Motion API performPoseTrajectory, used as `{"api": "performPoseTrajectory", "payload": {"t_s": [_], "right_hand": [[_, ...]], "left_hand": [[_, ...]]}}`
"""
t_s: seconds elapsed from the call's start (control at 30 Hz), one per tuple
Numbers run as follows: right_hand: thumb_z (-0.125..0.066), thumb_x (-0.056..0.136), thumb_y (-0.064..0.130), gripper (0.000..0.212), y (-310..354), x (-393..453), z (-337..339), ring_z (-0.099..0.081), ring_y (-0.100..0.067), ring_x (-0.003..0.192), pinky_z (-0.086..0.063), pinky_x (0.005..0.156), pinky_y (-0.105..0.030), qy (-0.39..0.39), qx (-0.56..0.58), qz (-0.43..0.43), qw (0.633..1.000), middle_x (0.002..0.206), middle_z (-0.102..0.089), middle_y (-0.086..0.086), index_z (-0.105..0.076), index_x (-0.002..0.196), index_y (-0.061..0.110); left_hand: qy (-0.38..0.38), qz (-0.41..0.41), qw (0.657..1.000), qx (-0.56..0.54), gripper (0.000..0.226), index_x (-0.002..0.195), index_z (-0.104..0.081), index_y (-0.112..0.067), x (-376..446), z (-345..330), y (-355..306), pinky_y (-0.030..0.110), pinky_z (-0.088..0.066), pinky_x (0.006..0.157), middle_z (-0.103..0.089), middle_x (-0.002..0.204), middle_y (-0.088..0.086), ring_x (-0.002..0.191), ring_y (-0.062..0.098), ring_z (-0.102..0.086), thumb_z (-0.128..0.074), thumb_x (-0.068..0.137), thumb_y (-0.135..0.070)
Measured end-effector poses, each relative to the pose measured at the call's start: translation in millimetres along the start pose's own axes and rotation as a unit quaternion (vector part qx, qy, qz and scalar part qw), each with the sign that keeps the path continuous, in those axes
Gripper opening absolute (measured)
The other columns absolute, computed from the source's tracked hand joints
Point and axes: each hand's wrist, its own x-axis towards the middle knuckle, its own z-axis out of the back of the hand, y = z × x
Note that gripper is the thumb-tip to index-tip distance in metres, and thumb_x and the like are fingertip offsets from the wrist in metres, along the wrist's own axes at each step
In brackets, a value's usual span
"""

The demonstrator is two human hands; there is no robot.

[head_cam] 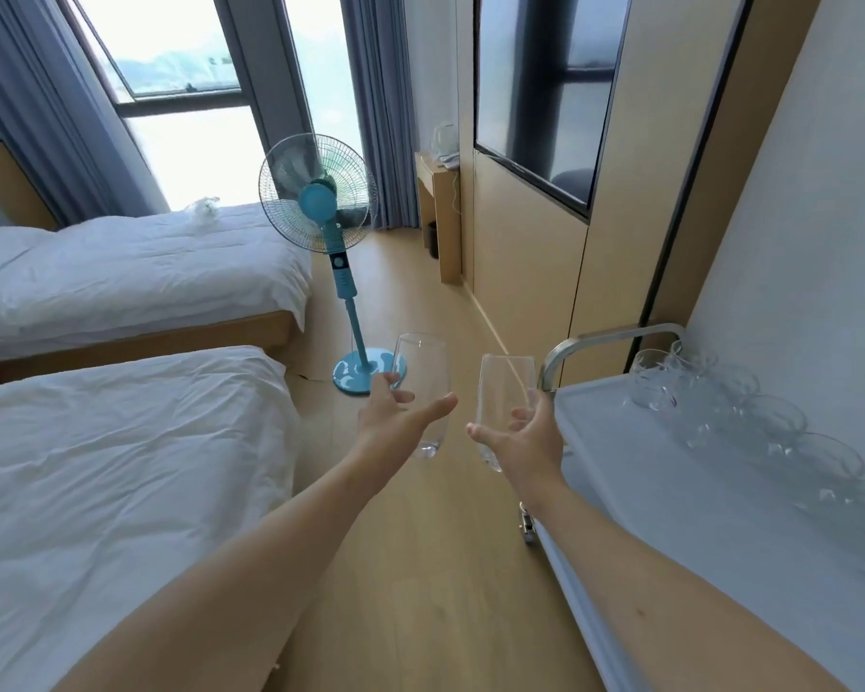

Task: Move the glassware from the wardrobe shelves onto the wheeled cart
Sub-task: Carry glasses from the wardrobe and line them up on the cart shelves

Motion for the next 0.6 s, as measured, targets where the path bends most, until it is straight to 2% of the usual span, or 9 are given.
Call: {"api": "performPoseTrajectory", "payload": {"t_s": [0.17,0.33,0.43,0.6], "right_hand": [[-0.094,0.062,0.039,0.108,-27,38,9,-0.056,-0.012,0.105,-0.051,0.085,-0.031,-0.019,-0.022,-0.033,0.999,0.119,-0.054,0.003,-0.033,0.150,0.023],[-0.093,0.065,0.037,0.106,-49,67,22,-0.057,-0.017,0.107,-0.054,0.093,-0.041,-0.045,-0.040,-0.059,0.996,0.120,-0.054,0.000,-0.031,0.150,0.022],[-0.093,0.065,0.037,0.106,-65,75,26,-0.055,-0.017,0.109,-0.051,0.094,-0.038,-0.063,-0.056,-0.080,0.993,0.121,-0.053,0.001,-0.031,0.150,0.023],[-0.093,0.065,0.036,0.105,-100,77,28,-0.054,-0.017,0.107,-0.048,0.091,-0.032,-0.119,-0.058,-0.135,0.982,0.123,-0.053,-0.001,-0.032,0.150,0.022]], "left_hand": [[0.016,0.023,1.000,0.000,0.093,0.141,-0.040,-0.024,42,-37,6,0.042,-0.052,0.097,-0.056,0.115,-0.007,0.106,0.015,-0.060,-0.087,0.068,-0.056],[0.065,0.038,0.997,-0.004,0.094,0.142,-0.038,-0.024,78,-73,17,0.047,-0.054,0.097,-0.057,0.119,-0.002,0.108,0.023,-0.063,-0.089,0.068,-0.053],[0.105,0.026,0.994,0.016,0.091,0.139,-0.040,-0.025,96,-95,26,0.043,-0.058,0.088,-0.057,0.117,-0.001,0.105,0.018,-0.064,-0.090,0.068,-0.050],[0.186,0.025,0.981,0.049,0.095,0.133,-0.042,-0.029,128,-133,42,0.043,-0.058,0.089,-0.058,0.117,-0.002,0.103,0.018,-0.065,-0.087,0.056,-0.060]]}}
